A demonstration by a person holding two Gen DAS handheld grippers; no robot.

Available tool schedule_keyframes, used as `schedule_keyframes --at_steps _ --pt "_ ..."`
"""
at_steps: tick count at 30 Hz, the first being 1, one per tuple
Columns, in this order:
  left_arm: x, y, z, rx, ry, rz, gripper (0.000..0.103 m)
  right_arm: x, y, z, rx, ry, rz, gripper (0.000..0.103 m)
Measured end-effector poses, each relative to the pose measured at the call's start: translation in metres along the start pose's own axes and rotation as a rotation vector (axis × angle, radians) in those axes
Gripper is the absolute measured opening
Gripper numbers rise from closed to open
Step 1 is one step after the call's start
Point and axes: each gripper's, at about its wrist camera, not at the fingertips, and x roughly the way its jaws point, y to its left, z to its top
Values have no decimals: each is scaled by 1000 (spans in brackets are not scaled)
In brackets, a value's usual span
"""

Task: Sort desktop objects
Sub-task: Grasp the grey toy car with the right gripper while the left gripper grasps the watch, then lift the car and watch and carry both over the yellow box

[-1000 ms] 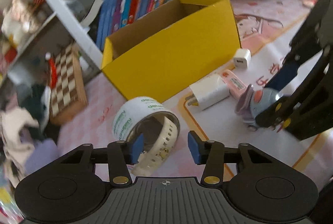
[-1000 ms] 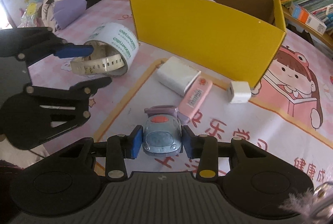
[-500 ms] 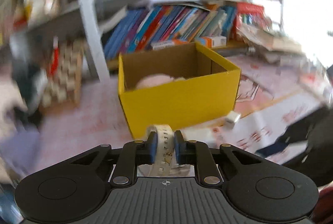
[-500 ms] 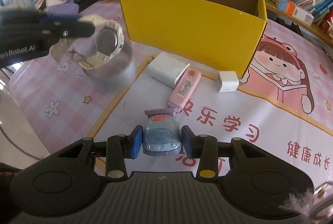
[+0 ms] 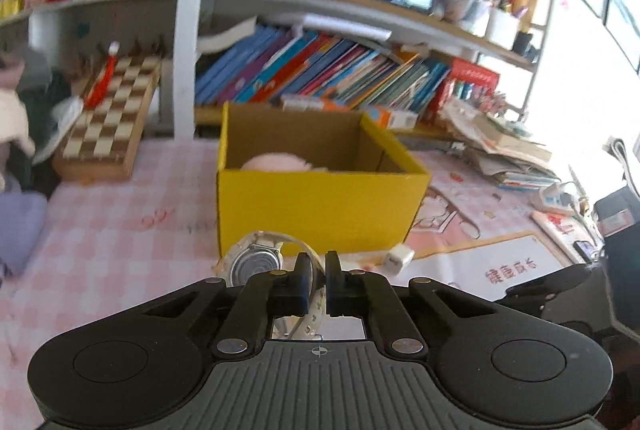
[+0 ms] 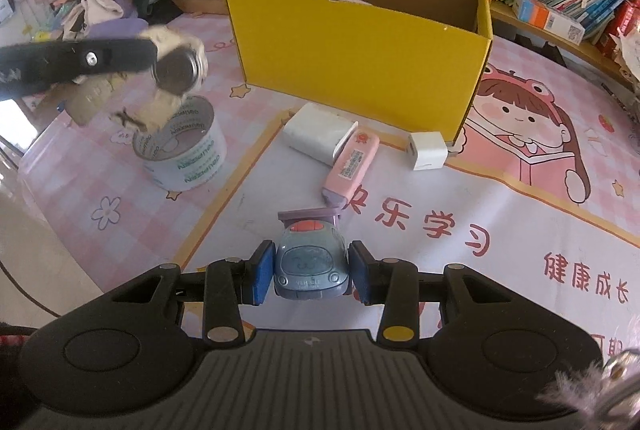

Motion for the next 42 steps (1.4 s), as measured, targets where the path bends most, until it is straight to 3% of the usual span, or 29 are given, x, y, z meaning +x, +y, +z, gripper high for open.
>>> schedule_keyframes --at_steps 5,27,42 --pt "-13 -8 6 39 -54 -18 5 -7 -1 -5 27 -11 -10 38" --pt "-34 -15 15 86 -104 -74 5 -38 -2 -6 107 -71 -37 38" --pt "-37 -12 34 113 -149 -116 5 -67 -7 35 55 -151 -36 38"
